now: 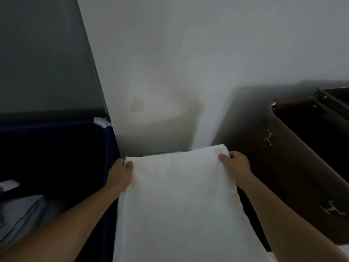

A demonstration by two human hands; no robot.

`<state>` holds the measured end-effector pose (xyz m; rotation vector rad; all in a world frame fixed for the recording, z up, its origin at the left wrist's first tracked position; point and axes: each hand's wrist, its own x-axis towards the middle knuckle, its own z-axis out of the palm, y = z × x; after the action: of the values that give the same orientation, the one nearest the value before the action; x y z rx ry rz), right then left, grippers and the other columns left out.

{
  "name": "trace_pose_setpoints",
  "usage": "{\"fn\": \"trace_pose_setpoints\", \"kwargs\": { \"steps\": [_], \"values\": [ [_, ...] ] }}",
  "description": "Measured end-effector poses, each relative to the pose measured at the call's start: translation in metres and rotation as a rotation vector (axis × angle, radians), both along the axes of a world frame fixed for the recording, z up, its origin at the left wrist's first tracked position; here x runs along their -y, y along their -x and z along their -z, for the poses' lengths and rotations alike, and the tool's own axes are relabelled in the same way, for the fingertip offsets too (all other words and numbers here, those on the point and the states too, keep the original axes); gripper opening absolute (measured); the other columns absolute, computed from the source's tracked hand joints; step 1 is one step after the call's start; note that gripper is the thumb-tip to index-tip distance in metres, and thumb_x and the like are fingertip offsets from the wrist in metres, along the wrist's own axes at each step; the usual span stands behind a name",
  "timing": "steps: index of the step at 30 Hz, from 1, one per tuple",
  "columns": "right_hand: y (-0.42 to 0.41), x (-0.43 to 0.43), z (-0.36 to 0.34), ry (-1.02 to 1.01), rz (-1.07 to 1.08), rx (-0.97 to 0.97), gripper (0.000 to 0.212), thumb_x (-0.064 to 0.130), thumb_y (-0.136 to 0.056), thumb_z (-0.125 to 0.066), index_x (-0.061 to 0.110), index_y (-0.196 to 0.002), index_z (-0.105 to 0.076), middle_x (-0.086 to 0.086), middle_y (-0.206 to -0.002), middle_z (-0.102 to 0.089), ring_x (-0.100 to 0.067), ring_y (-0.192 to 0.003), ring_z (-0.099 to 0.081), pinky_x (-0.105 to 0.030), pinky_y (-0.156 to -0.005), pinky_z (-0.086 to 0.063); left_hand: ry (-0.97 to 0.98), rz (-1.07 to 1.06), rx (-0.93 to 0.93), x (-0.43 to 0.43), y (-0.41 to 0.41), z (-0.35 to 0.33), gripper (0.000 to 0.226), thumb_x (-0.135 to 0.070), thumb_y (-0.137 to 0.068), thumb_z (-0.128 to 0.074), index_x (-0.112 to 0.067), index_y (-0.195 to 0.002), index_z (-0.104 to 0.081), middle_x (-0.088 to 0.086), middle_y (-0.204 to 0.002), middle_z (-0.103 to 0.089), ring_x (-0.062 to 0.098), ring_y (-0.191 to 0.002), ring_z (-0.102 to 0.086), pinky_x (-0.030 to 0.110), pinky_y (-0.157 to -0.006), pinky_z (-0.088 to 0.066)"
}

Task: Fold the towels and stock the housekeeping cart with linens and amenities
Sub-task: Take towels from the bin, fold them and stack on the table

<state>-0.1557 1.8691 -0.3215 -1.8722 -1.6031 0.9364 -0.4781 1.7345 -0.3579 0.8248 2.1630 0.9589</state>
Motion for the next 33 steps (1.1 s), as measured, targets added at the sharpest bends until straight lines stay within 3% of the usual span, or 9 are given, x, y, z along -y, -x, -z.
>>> {"fn": "trace_pose_setpoints", "kwargs": {
  "steps": [4,7,11,14,20,23,29,31,33],
  "values": [
    [-0.007,0.028,0.012,0.107,-0.023,-0.029,0.049,0.03,-0.09,-0.068,0.011,-0.133,-0.052,-0.006,-0.118,-0.059,-0.024,-0.102,-0.058,-0.039,-0.086,-0.049,0.012,-0.008,-0.001,0.024,-0.01,0.003,0.05,-0.025,-0.097,-0.057,-0.002,-0.137,-0.039,0.018,-0.13,-0.05,0.033,-0.11,-0.054,0.046,-0.093,-0.049],
    [-0.019,0.056,0.009,0.046,-0.045,0.005,0.068,0.028,-0.088,-0.071,0.008,-0.144,-0.041,-0.011,-0.137,-0.052,-0.03,-0.12,-0.054,-0.041,-0.098,-0.044,0.005,0.024,-0.137,0.059,-0.025,0.002,0.068,-0.028,-0.09,-0.066,-0.008,-0.146,-0.034,0.017,-0.14,-0.042,0.034,-0.122,-0.048,0.052,-0.099,-0.047],
    [-0.045,0.107,0.004,0.082,-0.122,-0.01,0.065,0.029,-0.083,-0.076,0.005,-0.136,-0.048,-0.011,-0.126,-0.059,-0.028,-0.106,-0.06,-0.043,-0.092,-0.05,0.037,0.123,-0.113,0.122,-0.064,0.005,0.046,-0.029,-0.09,-0.066,-0.006,-0.126,-0.05,0.015,-0.123,-0.056,0.034,-0.111,-0.056,0.05,-0.092,-0.051],
    [-0.069,0.142,0.005,0.178,-0.171,-0.036,0.062,0.036,-0.081,-0.078,0.007,-0.13,-0.052,-0.008,-0.119,-0.062,-0.027,-0.102,-0.062,-0.046,-0.09,-0.053,0.091,0.117,-0.161,0.171,-0.093,0.009,0.048,-0.027,-0.089,-0.068,-0.003,-0.127,-0.051,0.016,-0.125,-0.057,0.036,-0.115,-0.055,0.049,-0.095,-0.049],
    [-0.114,0.194,0.009,0.288,-0.21,-0.043,0.056,0.051,-0.071,-0.082,0.012,-0.106,-0.063,-0.002,-0.101,-0.068,-0.022,-0.089,-0.065,-0.035,-0.075,-0.053,0.088,-0.019,-0.107,0.244,-0.142,0.01,0.039,-0.029,-0.088,-0.067,-0.006,-0.118,-0.056,0.009,-0.11,-0.065,0.028,-0.098,-0.064,0.04,-0.085,-0.053],
    [-0.13,0.213,0.008,0.286,-0.237,-0.078,0.043,0.046,-0.069,-0.086,0.017,-0.093,-0.067,0.002,-0.091,-0.072,-0.017,-0.081,-0.068,-0.027,-0.062,-0.051,0.072,-0.101,0.063,0.263,-0.152,0.011,0.032,-0.031,-0.091,-0.063,-0.009,-0.113,-0.057,0.013,-0.098,-0.07,0.031,-0.086,-0.068,0.041,-0.084,-0.054],
    [-0.138,0.218,0.003,0.332,-0.171,-0.121,0.043,0.044,-0.086,-0.073,0.004,-0.1,-0.067,-0.008,-0.097,-0.069,-0.022,-0.086,-0.066,-0.032,-0.068,-0.052,0.121,-0.148,0.157,0.26,-0.14,0.007,0.024,-0.028,-0.089,-0.067,-0.01,-0.104,-0.063,0.003,-0.09,-0.066,0.018,-0.08,-0.061,0.027,-0.061,-0.042],
    [-0.137,0.209,-0.008,0.282,-0.145,-0.169,0.043,0.048,-0.091,-0.065,0.005,-0.095,-0.068,-0.014,-0.097,-0.071,-0.023,-0.082,-0.067,-0.031,-0.065,-0.052,0.09,-0.134,0.183,0.254,-0.135,0.005,0.018,-0.025,-0.09,-0.065,-0.009,-0.098,-0.064,0.005,-0.092,-0.068,0.019,-0.081,-0.062,0.028,-0.061,-0.042],
    [-0.136,0.203,-0.012,0.223,-0.105,-0.201,0.047,0.049,-0.094,-0.06,0.004,-0.095,-0.068,-0.02,-0.1,-0.07,-0.031,-0.082,-0.067,-0.041,-0.075,-0.055,0.045,-0.19,0.176,0.251,-0.131,0.003,0.017,-0.026,-0.089,-0.064,-0.009,-0.089,-0.065,0.009,-0.088,-0.067,0.025,-0.082,-0.063,0.032,-0.062,-0.044]
  ]
}}
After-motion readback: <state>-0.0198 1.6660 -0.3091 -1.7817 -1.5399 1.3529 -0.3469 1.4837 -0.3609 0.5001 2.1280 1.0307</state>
